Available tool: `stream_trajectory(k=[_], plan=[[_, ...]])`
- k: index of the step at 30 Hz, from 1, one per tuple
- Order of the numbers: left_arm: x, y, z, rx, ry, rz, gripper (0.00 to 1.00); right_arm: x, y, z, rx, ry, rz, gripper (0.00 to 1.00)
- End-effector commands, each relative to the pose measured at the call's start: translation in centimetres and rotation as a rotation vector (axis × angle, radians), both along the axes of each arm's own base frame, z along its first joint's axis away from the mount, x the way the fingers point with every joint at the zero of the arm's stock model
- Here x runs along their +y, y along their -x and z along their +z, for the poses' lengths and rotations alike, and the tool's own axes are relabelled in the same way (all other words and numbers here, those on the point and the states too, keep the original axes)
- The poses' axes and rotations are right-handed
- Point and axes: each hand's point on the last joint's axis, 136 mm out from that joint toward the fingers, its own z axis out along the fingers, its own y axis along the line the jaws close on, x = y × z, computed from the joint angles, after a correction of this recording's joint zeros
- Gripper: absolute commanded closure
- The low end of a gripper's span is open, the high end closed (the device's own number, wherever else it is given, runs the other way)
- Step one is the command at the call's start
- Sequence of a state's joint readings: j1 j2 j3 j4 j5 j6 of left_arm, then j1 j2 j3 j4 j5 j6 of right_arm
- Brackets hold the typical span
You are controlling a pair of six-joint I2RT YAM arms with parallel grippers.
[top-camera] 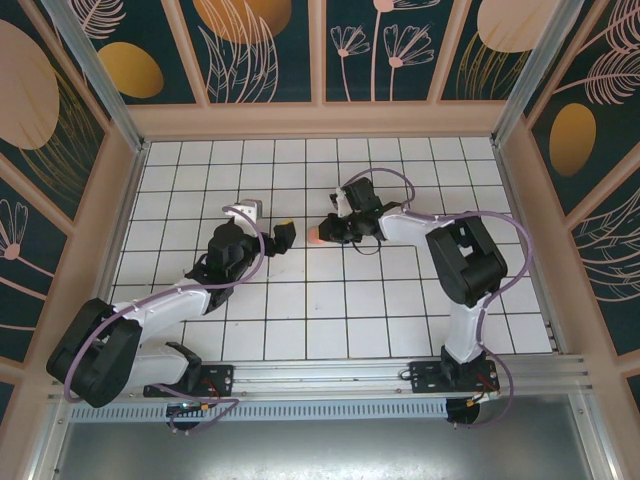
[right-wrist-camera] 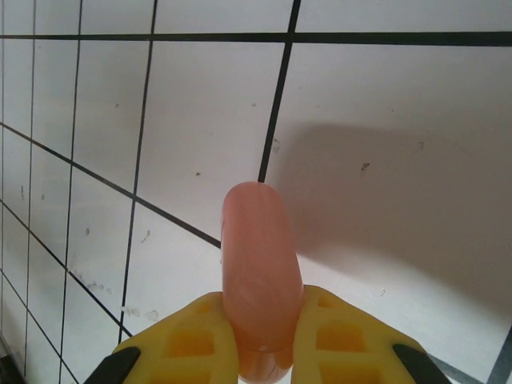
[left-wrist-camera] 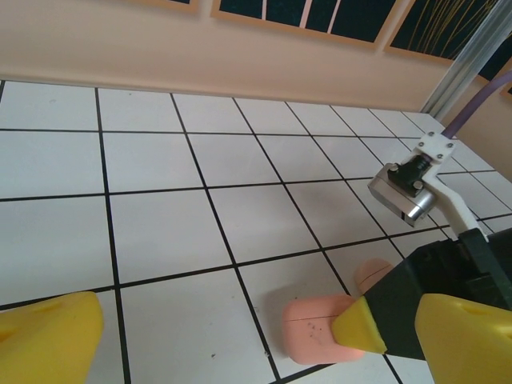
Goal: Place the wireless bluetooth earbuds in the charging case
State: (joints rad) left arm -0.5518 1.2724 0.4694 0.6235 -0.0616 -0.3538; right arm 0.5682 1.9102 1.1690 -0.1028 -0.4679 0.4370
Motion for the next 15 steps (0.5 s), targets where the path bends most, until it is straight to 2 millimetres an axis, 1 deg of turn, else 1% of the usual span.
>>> stream_trajectory(k=[1, 8, 15], plan=[[-0.3, -0.4, 0.6, 0.0, 0.01, 0.001, 0.01, 0.0, -0.8, -0.2, 0.019, 0.002, -0.027, 0.88], [-0.2, -0.6, 0.8, -0.004, 0.015, 0.012, 0.01, -0.7, -1.3, -1.1, 0.031, 0.043, -0.055, 0.85], [-0.2, -0.6, 0.9, -0.006, 0.009, 0.011, 0.01, -1.3, -1.6, -1.6, 0.036, 0.081, -0.083, 0.77]])
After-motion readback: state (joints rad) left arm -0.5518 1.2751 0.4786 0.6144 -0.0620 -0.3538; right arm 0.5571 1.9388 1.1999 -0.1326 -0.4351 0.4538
